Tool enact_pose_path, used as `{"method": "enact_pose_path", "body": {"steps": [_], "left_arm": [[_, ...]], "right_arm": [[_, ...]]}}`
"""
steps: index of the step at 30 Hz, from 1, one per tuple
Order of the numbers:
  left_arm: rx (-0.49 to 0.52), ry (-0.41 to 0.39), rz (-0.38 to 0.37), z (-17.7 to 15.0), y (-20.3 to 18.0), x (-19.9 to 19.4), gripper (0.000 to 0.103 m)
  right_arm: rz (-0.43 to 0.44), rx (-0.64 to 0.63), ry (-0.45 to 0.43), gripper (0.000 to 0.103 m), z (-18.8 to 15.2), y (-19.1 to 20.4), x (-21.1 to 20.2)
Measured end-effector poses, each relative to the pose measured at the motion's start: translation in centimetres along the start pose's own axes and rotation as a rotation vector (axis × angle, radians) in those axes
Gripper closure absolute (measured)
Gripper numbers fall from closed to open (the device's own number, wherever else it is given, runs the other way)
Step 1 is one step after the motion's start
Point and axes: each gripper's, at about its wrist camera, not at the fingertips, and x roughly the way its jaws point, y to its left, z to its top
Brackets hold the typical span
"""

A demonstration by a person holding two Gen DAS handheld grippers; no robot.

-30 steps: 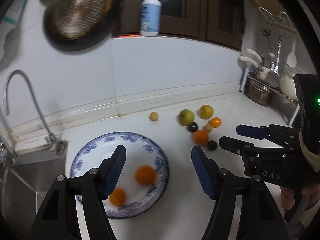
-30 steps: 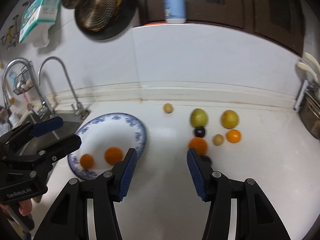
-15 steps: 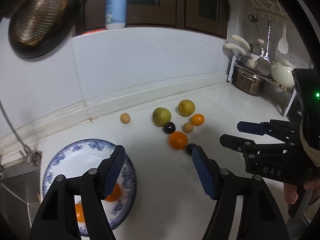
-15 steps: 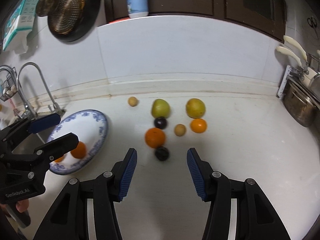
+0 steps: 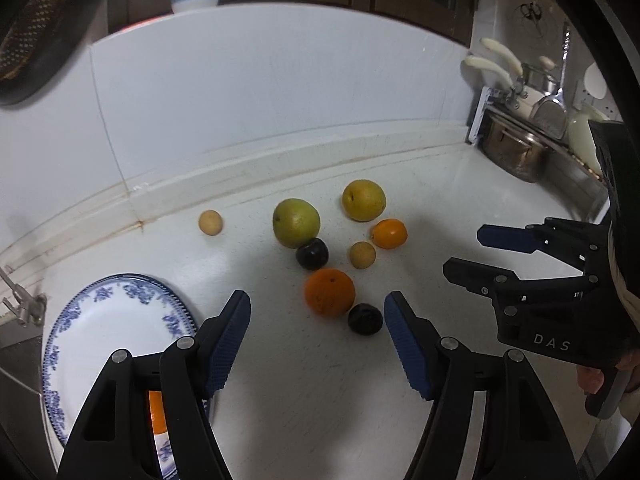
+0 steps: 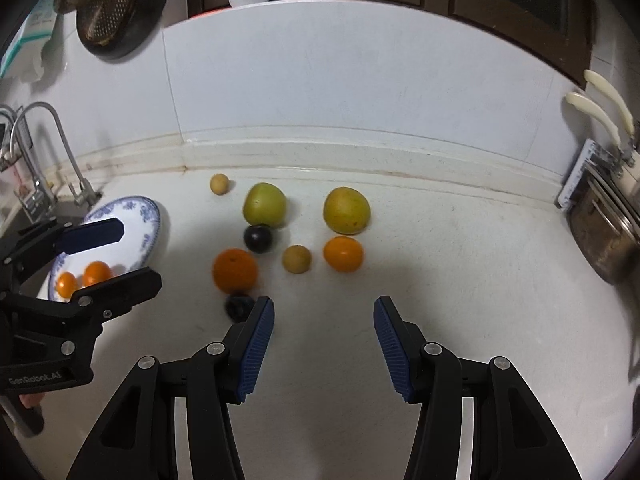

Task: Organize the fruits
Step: 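Grasp a large orange with the left tool while the right tool grasps a tangerine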

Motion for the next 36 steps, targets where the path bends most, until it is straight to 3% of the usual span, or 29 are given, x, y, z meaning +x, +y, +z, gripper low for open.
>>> {"method": "enact_pose_path", "body": {"steps": [10,20,23,29,32,34,36], "left_arm": [[-0.063,0.107,0.031,1.3,-0.3,4.7,0.035],[-0.108,0.178,0.038,1.6,-0.4,7.2,0.035],[-0.111,0.191,0.032,1.7,-0.4,7.5,0.036],[-0.110,0.226,0.034,2.1,-0.4,8.3,0.045],[-0.114,0.242,0.033,2.3,-0.3,8.7,0.051],[-0.124,0.253,0.013,2.3,-0.3,9.1,0.061],[-0.127,0.255,0.003,2.2,-0.4,9.1,0.062]], "right_arm": [[0.068,-0.056,0.073,0.050,1.4,-2.6,5.0],[0.105,-0.098,0.087,0.051,2.2,-3.3,7.8],[0.110,-0.101,0.096,0.055,2.5,-3.4,8.6],[0.116,-0.121,0.110,0.056,2.7,-3.2,9.9],[0.137,-0.120,0.123,0.061,2.9,-3.1,10.4],[0.147,-0.122,0.122,0.064,3.0,-2.8,10.6],[0.156,-0.124,0.122,0.069,2.9,-2.7,10.5]]}}
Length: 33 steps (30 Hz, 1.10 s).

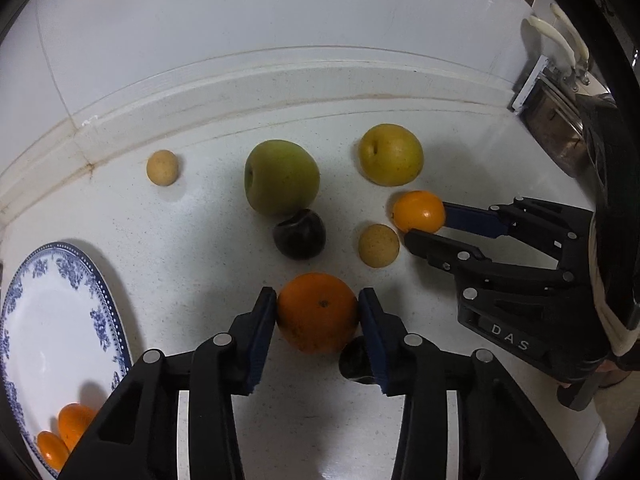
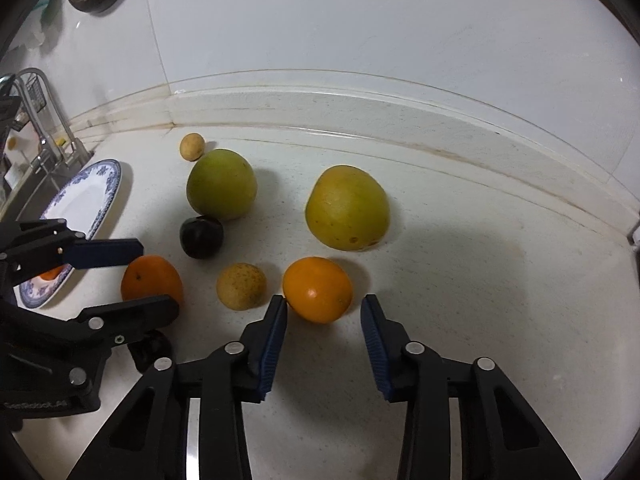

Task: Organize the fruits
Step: 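Grasp a large orange with the left tool while the right tool grasps a tangerine, then carry the large orange with the left tool while the right tool carries the tangerine to the plate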

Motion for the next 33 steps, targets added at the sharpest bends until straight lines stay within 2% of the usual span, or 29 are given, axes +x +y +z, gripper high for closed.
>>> {"method": "enact_pose_path", "body": {"steps": [6,16,26,33], "left_arm": [[0.021,-0.024,0.017,-0.2,-0.3,-0.5,0.062],[0.058,-0.102,0.023,-0.6,-0.8,-2.9,0.062],[0.060,-0.217,0.068,-2.8,0.4,-7.5,0.062],[0.051,-0.257,0.083,-4.6,0.6,-9.5,0.062]], "right_arm": [[-0.009,0.020,-0.019,0.070,-0.4,0.2,-0.7],[0.014,0.058,-0.079,0.071,-1.2,1.2,-4.2],[0.020,0.073,-0.145,0.072,-2.0,3.2,-7.6],[0.046,0.080,-0.176,0.073,-3.1,5.5,-9.3]]}}
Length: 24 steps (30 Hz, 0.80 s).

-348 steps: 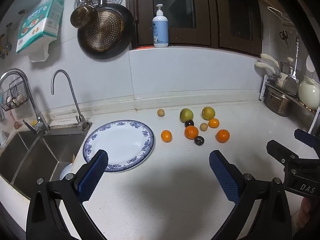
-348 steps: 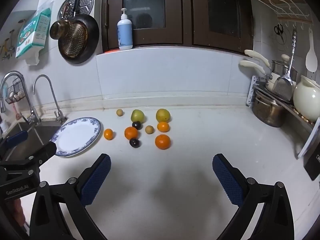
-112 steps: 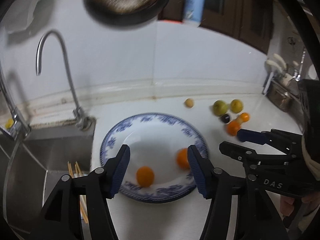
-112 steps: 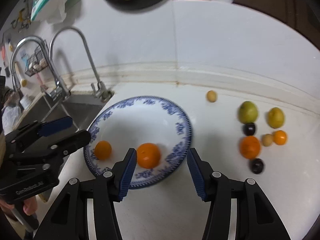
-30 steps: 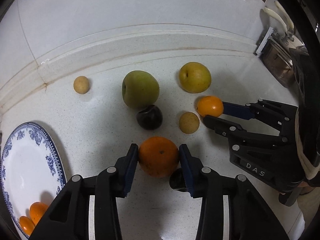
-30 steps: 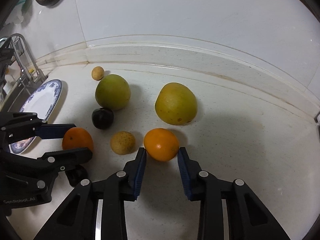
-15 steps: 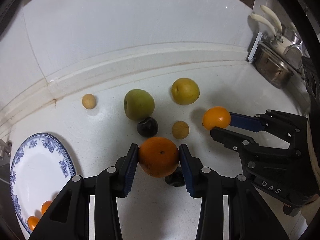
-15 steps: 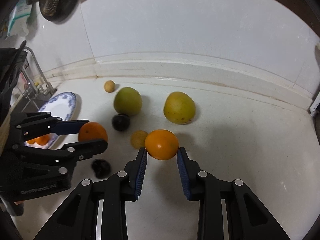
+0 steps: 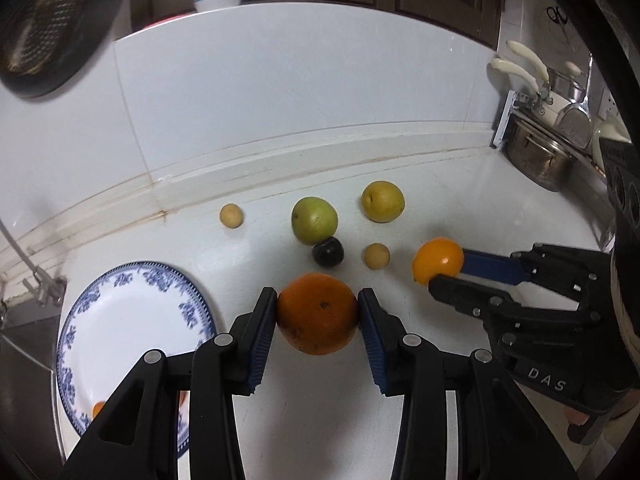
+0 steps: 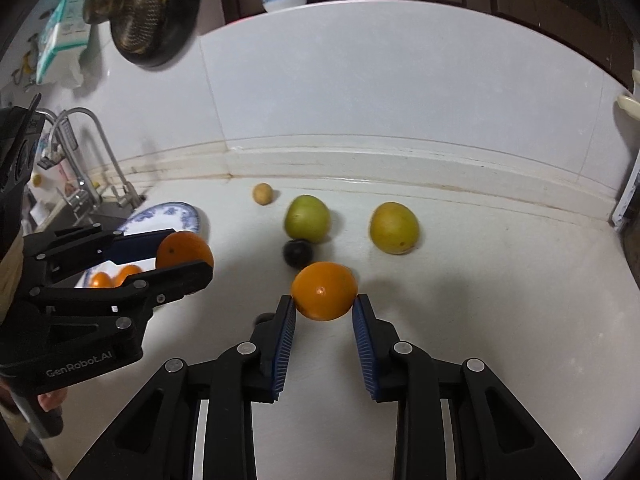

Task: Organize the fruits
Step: 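Carry the large orange with the left tool while the right tool carries the tangerine to the plate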

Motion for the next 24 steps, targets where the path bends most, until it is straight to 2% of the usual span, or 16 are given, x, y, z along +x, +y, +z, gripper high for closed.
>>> {"method": "enact_pose_path", "body": {"steps": [12,18,24], "left_arm": [[-0.004,-0.010,-0.004,-3.0,0.5,-2.0,0.062],[-0.023,-0.045,0.013,-3.5,1.6,-3.8,0.062],[-0.062,-0.078,0.063,-3.5,4.7,-5.8,0.062]], "right_arm": [[0.043,0.035,0.023,0.073,-3.1,2.5,-1.2],[0.054,0.023,-0.024,0.073,-2.4,4.1,-2.5],[0.092,-0.005,-0.071,0.073,-1.1,6.5,-2.6]]}}
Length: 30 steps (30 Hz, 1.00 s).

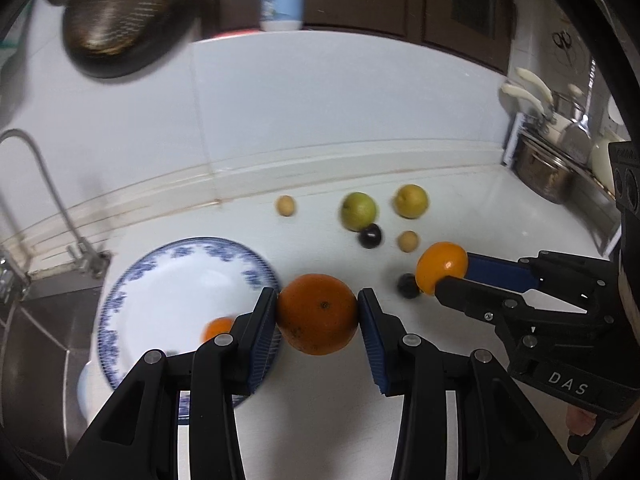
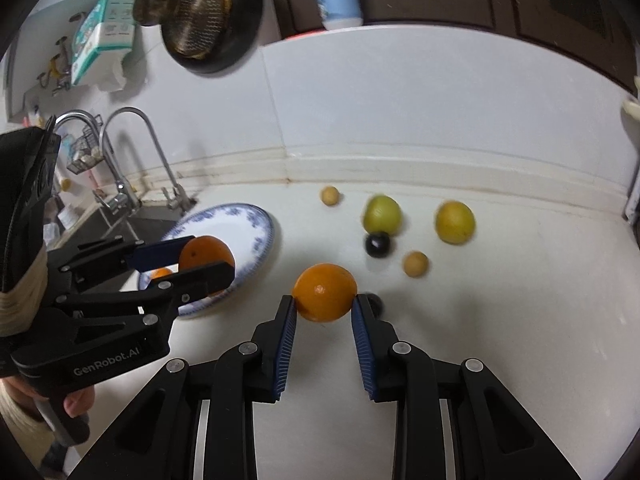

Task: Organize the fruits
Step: 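Carry the large orange with the left tool while the right tool carries the tangerine to the plate, then open the left tool over the plate while the right tool releases the tangerine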

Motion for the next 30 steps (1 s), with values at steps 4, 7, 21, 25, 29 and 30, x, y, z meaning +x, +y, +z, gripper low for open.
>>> {"method": "enact_pose_path", "body": {"steps": [4,7,21,25,29,30], "left_arm": [[-0.039,0.000,0.041,0.1,2.9,-0.7,0.062],[-0.066,0.003,0.076,-0.5,5.3,-1.2,0.063],[-0.097,0.057,0.106,-2.1,12.1,0.4,0.063],[-0.091,0.093,0.093,-2.1,13.0,2.1,0.063],[-0.097,0.123,0.071,-2.2,13.6,3.5,0.062],[-0.094,0.124,0.066,-2.3,13.6,3.6,0.062]], "right_arm": [[0.039,-0.020,-0.014,0.073,0.8,2.2,1.2],[0.071,-0.043,-0.015,0.074,1.4,4.1,2.7],[0.142,-0.119,0.066,0.074,3.3,10.4,9.4],[0.142,-0.120,0.096,0.086,3.6,11.0,11.2],[0.137,-0.123,0.119,0.096,4.0,11.2,12.4],[0.141,-0.114,0.126,0.096,4.0,11.1,12.6]]}}
